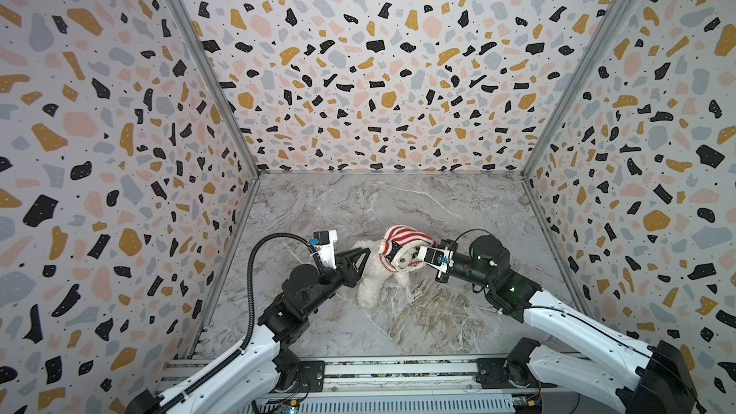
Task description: Dress the teddy bear
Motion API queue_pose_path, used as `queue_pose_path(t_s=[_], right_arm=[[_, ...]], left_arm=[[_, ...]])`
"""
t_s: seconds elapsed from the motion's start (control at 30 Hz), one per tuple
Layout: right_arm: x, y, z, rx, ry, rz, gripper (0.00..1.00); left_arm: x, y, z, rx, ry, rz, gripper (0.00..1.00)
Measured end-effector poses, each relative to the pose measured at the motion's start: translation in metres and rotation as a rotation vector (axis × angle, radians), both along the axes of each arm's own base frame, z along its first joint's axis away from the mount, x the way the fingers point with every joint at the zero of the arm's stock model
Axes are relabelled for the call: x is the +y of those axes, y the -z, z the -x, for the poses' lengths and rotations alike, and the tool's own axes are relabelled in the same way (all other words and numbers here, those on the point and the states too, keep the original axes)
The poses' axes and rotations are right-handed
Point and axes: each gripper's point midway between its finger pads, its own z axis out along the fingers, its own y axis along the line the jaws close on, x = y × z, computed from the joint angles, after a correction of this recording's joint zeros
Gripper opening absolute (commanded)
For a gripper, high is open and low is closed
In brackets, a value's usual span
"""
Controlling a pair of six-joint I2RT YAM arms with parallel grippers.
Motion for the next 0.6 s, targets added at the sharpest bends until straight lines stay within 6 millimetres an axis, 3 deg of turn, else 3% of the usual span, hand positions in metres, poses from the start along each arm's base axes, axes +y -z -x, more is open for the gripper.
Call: queue_pose_path(t_s=[0.3,0.6], right_arm=[[0.009,0.003,0.011,-0.061,-0.101,0.027,0.00],[0.016,0.004,0.022,-0.100,-0.155,0.041,0.00]], left_arm=[[-0.009,-0.015,0.008,-0.029,0.082,0.024,0.40],[-0.016,-0.014,0.013,-0.048,0.141,0.009,0.44]])
